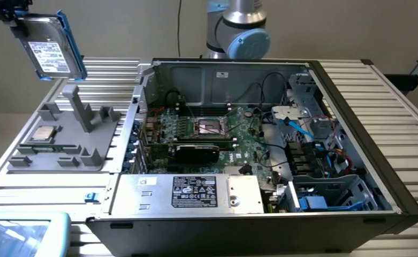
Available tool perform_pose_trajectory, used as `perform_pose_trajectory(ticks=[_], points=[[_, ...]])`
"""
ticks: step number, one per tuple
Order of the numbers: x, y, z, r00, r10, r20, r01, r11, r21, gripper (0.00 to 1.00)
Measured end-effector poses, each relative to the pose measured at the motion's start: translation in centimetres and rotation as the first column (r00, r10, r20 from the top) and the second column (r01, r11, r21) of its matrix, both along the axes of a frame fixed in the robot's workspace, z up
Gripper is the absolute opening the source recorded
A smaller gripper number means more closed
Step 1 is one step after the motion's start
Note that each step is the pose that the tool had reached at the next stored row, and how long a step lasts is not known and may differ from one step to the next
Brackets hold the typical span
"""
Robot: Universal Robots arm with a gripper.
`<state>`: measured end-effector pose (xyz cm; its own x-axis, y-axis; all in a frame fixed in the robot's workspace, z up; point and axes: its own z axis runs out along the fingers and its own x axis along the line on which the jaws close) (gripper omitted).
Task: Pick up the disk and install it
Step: 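Pick up the disk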
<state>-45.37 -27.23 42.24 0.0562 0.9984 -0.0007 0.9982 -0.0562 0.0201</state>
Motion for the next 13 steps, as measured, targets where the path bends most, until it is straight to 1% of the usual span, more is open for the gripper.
perform_pose_trajectory(ticks=[4, 8, 9, 13], points=[[1.8, 0.0, 0.53, 1.0, 0.0, 0.0001, 0.0, 1.0, 0.0024, 0.37], [3.4, 0.0, 1.34, 1.0, 0.0, 0.0, 0.0, 1.0, 0.0059, 0.37], [3.6, 0.0, 1.45, 1.0, 0.0, 0.0001, 0.0, 1.0, 0.0061, 0.37], [3.6, 0.0, 1.46, 1.0, 0.0, 0.0, 0.0, 1.0, 0.006, 0.37]])
